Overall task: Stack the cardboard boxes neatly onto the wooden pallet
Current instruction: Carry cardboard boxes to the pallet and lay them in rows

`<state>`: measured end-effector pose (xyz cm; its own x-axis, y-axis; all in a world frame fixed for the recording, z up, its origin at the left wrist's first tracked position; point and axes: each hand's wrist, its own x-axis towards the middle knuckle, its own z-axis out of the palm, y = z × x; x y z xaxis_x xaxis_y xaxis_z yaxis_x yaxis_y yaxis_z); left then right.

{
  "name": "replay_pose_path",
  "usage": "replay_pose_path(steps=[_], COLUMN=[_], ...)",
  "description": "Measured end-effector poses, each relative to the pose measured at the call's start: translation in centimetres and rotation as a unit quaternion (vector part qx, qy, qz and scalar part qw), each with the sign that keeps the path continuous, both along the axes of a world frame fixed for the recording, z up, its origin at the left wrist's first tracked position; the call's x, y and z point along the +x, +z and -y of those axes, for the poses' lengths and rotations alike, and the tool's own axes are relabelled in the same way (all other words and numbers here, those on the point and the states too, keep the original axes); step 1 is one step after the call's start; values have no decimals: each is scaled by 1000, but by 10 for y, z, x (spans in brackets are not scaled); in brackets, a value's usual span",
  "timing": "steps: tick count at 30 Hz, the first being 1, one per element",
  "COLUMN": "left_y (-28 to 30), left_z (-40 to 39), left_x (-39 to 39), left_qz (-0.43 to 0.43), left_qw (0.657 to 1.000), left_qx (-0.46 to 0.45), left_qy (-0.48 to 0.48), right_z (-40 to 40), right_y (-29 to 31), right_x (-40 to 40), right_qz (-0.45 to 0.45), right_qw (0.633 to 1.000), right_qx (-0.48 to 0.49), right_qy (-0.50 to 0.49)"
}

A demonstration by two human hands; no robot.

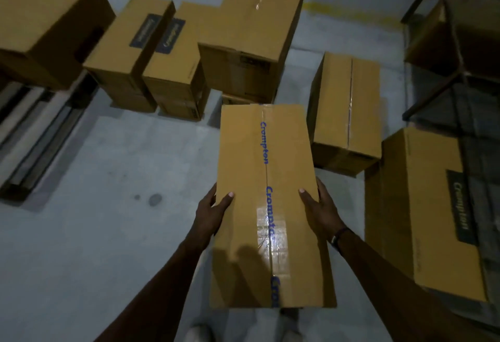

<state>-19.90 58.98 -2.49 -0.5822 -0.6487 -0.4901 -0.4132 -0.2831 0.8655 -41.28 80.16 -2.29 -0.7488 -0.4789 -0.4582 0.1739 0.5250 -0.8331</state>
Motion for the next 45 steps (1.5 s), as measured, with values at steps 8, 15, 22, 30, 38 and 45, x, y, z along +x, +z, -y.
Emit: replay_pose_path(steps=[8, 15, 22, 30, 38, 45], left_y=[235, 423, 537, 612, 642, 648], left_z=[49, 67, 50, 35, 60, 114], left_x=[49, 151, 295, 453, 588, 652], left_qz=[-27, -31, -42, -66, -48, -51], left_qw=[996, 985, 960, 916, 868, 841], left_qx=[-63, -107, -129, -148, -161, -158], left_qy=[57, 133, 244, 367, 468, 516], right_z=[67, 112, 154, 214, 301, 379], right_y=[228, 438, 559, 610, 619, 640], right_x=[24, 103, 216, 367, 500, 577], right_qz=[-10, -54, -15, -7, -1, 9], right_qw=[998, 986, 959, 929, 897, 877], right_qx=[-59, -123, -200, -202, -205, -222], right_qy=[36, 97, 202, 311, 391, 427])
